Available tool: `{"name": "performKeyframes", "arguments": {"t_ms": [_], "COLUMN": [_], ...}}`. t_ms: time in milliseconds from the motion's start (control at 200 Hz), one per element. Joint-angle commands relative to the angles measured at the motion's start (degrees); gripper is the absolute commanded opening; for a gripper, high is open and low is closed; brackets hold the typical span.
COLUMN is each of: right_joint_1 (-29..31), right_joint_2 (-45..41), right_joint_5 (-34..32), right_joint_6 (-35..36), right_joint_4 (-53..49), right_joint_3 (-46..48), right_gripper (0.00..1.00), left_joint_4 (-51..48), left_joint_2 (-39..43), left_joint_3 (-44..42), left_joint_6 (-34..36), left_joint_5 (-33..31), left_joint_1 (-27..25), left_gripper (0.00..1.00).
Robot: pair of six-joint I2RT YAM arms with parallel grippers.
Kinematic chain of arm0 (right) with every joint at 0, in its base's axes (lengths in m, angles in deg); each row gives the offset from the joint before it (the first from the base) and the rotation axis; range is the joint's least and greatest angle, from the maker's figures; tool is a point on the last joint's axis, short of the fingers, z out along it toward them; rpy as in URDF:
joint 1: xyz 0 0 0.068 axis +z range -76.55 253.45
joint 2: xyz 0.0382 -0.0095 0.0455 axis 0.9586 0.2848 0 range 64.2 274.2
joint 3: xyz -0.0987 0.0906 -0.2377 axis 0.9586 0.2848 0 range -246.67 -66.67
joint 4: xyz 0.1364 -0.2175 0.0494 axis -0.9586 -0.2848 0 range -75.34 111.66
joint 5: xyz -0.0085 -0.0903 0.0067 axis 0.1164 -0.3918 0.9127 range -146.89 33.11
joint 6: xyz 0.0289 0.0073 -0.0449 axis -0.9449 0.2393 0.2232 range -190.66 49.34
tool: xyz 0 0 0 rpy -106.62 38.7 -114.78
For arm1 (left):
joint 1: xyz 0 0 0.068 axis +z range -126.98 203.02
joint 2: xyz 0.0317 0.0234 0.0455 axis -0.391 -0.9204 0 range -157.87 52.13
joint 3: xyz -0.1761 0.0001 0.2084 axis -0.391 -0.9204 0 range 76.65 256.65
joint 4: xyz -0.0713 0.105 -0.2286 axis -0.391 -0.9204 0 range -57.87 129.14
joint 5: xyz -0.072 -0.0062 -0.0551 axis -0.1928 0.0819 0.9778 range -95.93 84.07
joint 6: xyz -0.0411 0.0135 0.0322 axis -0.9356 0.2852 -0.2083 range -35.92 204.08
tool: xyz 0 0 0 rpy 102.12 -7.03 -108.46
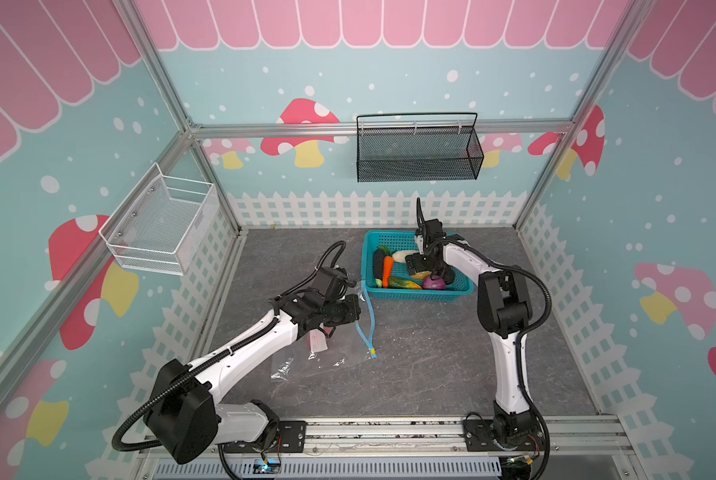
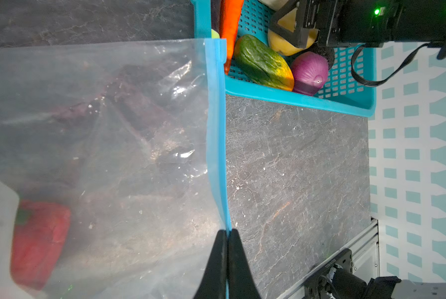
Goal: Place the food in the zip-top bag and seal the zipper
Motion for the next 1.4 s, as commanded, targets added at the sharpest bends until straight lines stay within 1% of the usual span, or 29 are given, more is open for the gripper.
{"name": "performKeyframes", "arguments": {"t_ms": [0,225,455,655,760,1051,1396], "right_joint_1": [0.3,0.25,0.28,0.82,1.09,1.05,0.41], "right_joint_2": [2.66,2.3,0.75,1.21,1.18,-1.71,-2.45], "right_joint_5": [-1.53,-2.06,-0.44,2.87,2.95,2.39,1.63], "right_joint_6": [-0.15,-0.29,-0.16,-0.76,-0.95,-1.3,-1.69], "right_joint_4": [-2.48,-2.74,-3.16,-2.42,-2.35,-2.14,-3.8], "right_joint_3": [-0.49,-1.1,-0.78,0.3,0.21,-0.98,-4.54], "right_gripper": [0.98,0.98,0.98,0.98,1.0,0.93,0.89], "left_joint_4": [0.29,0.31,0.42,0.62,0.68,1.43,1.65], "left_joint_2": [0.38,0.44,0.49,0.67,0.85,0.89,0.64], "left_joint_3": [0.7,0.62,0.27,0.02,-0.35,-0.88,-0.44], "left_joint_6": [0.37,0.39,0.11,0.11,0.02,-0.51,-0.42], "left_joint_5": [-0.45,-0.75,-0.75,-0.85,-0.93,-0.67,-0.31], "left_joint_1": [-0.06,-0.02,-0.08,-0.04,-0.06,-0.02,0.0], "left_gripper": [0.0,0.0,0.0,0.0,0.0,0.0,0.0]}}
